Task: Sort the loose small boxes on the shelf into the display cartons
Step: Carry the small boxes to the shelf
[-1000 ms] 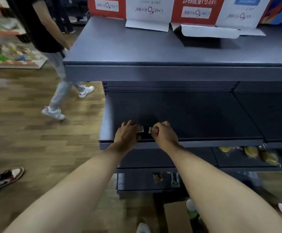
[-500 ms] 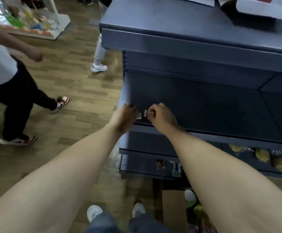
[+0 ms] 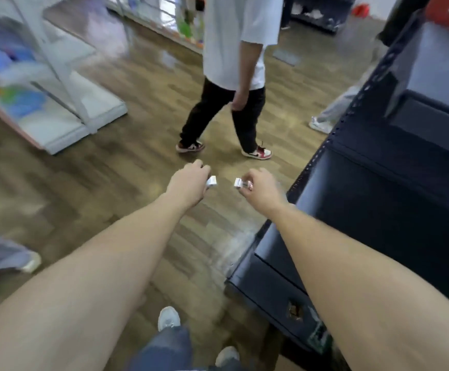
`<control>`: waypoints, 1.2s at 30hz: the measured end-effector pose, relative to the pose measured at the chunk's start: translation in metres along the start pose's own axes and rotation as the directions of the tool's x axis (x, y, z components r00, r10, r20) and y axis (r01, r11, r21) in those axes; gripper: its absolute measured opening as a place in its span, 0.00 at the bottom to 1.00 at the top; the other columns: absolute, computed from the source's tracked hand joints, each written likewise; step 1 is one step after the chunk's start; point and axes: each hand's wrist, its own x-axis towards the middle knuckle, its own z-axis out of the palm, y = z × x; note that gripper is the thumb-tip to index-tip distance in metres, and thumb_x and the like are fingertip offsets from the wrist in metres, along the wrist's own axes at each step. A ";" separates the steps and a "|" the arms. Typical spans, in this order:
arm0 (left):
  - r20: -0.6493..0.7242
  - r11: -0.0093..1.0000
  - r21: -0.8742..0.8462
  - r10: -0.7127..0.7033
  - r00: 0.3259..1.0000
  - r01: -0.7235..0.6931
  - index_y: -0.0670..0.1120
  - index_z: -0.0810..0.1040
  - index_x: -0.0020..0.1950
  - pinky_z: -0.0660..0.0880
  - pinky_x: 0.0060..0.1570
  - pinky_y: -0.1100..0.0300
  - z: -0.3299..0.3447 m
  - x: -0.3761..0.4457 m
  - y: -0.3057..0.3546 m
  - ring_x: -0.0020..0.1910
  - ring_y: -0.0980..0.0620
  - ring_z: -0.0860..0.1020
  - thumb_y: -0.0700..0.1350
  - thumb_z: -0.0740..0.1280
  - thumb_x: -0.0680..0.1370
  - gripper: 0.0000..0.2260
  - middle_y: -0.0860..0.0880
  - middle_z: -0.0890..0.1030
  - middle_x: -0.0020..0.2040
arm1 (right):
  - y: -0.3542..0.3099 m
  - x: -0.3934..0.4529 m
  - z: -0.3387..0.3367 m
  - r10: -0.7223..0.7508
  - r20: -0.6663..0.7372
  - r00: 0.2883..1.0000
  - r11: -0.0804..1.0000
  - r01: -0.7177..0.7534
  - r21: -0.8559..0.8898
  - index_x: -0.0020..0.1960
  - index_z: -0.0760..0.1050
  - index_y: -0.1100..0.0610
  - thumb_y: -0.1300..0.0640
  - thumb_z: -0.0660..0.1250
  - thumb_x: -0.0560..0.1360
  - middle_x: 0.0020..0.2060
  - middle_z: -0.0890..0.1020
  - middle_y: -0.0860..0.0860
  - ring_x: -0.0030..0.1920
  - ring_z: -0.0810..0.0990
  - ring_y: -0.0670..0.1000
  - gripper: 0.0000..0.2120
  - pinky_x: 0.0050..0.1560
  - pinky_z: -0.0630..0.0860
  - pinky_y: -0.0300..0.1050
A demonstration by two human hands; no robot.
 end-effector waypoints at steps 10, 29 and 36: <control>0.010 0.957 0.012 -0.289 0.957 0.289 0.45 0.74 0.58 0.74 0.50 0.49 -0.023 -0.008 -0.199 0.57 0.43 0.74 0.48 0.65 0.79 0.10 0.45 0.74 0.55 | -0.159 0.087 0.077 -0.180 0.156 0.971 0.982 0.187 -0.035 0.56 0.77 0.52 0.50 0.68 0.77 0.52 0.75 0.51 0.53 0.76 0.53 0.10 0.49 0.73 0.47; -0.022 0.853 -0.059 -0.520 0.854 0.518 0.53 0.77 0.61 0.68 0.42 0.58 -0.074 0.088 -0.458 0.54 0.49 0.74 0.44 0.67 0.78 0.12 0.50 0.74 0.54 | -0.372 0.332 0.181 -0.366 0.329 0.871 0.920 0.392 -0.013 0.57 0.74 0.55 0.53 0.69 0.76 0.50 0.73 0.51 0.52 0.76 0.55 0.12 0.46 0.71 0.47; -0.027 0.796 -0.113 -0.601 0.799 0.595 0.54 0.76 0.61 0.71 0.46 0.55 -0.117 0.157 -0.556 0.54 0.48 0.74 0.48 0.67 0.79 0.11 0.51 0.74 0.54 | -0.468 0.459 0.202 -0.450 0.377 0.809 0.884 0.465 0.058 0.53 0.74 0.52 0.51 0.69 0.76 0.50 0.74 0.50 0.50 0.76 0.54 0.09 0.45 0.69 0.45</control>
